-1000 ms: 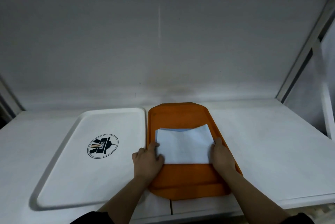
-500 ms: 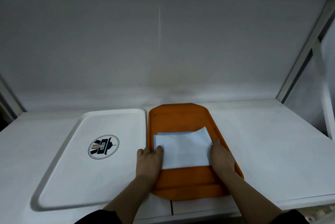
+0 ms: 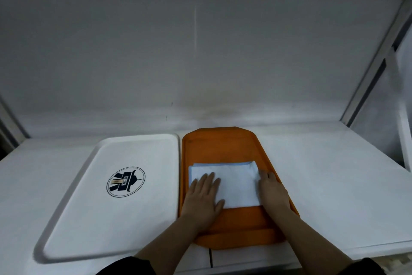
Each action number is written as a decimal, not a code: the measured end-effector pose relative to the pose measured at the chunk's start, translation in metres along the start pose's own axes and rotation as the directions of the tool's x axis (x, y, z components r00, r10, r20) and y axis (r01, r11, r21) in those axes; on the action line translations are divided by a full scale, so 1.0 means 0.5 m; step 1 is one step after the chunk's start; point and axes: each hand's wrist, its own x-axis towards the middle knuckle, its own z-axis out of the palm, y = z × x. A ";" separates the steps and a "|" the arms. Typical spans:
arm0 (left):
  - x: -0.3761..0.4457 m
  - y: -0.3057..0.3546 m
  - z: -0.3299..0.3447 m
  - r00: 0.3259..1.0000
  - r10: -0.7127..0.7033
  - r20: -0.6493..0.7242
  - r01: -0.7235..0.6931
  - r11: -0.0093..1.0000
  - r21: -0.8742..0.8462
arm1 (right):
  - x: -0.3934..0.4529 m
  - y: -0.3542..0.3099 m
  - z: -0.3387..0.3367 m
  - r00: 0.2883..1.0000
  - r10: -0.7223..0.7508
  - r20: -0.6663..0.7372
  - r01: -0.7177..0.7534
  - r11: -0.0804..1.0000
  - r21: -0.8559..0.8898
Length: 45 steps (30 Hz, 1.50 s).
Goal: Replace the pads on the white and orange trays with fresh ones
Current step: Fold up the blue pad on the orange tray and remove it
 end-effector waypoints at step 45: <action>0.024 -0.002 -0.016 0.954 -0.220 0.204 0.231 0.973 -0.028 | -0.038 -0.033 0.003 0.956 -0.027 0.291 -0.007 0.994 0.113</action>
